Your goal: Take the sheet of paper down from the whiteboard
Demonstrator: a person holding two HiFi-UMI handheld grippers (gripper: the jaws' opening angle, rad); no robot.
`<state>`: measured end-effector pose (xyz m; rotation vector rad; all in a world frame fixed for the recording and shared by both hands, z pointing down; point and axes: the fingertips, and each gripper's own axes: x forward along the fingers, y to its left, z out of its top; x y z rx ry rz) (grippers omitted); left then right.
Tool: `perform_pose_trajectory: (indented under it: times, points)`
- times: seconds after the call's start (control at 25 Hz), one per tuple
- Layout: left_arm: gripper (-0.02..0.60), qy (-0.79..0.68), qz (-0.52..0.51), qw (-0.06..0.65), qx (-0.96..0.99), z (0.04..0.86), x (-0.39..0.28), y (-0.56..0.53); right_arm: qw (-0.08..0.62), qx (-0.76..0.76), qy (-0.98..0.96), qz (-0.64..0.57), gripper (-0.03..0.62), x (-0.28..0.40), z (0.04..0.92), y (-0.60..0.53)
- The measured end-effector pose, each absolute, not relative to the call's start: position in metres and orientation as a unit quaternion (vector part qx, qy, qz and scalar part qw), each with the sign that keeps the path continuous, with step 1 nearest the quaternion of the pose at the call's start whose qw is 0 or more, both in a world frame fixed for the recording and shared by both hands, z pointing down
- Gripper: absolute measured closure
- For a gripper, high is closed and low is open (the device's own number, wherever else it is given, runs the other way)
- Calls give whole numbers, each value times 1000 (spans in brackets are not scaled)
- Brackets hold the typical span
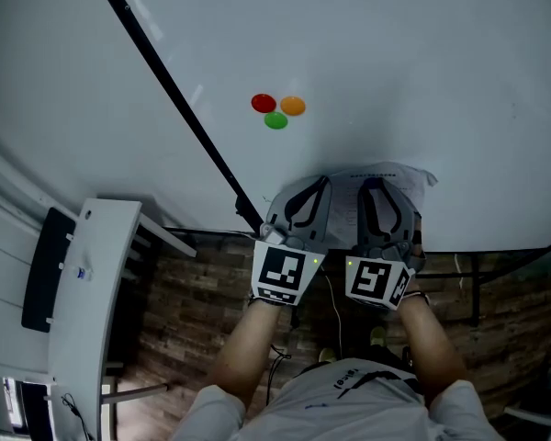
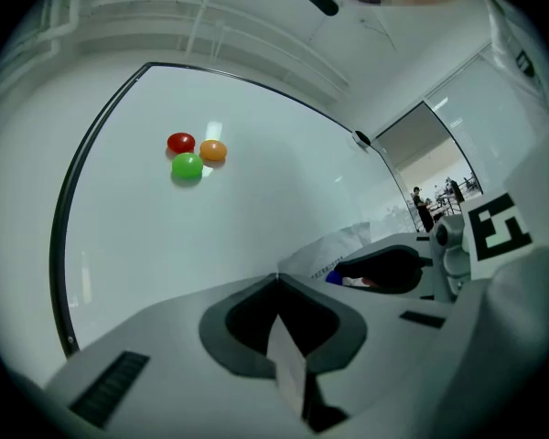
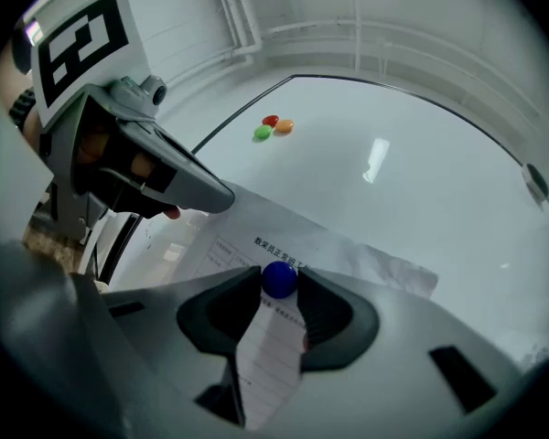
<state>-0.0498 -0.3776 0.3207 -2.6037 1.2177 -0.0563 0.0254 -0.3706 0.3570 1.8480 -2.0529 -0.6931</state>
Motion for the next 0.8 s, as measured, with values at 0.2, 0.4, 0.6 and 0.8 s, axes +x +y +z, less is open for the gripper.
perform_pose_trajectory:
  times: [0.2, 0.4, 0.6, 0.8]
  points:
    - [569, 409, -9, 114, -905, 321, -51, -375, 129, 627, -740, -209, 467, 28, 357, -368]
    - [569, 408, 0, 94, -908, 320, -56, -369, 79, 600, -778, -170, 465, 32, 343, -360]
    - [569, 410, -10, 88, -908, 324, -60, -355, 30, 571, -813, -109, 467, 39, 331, -336]
    - [569, 415, -19, 64, -907, 329, -62, -339, -20, 555, -830, -56, 467, 53, 315, -309]
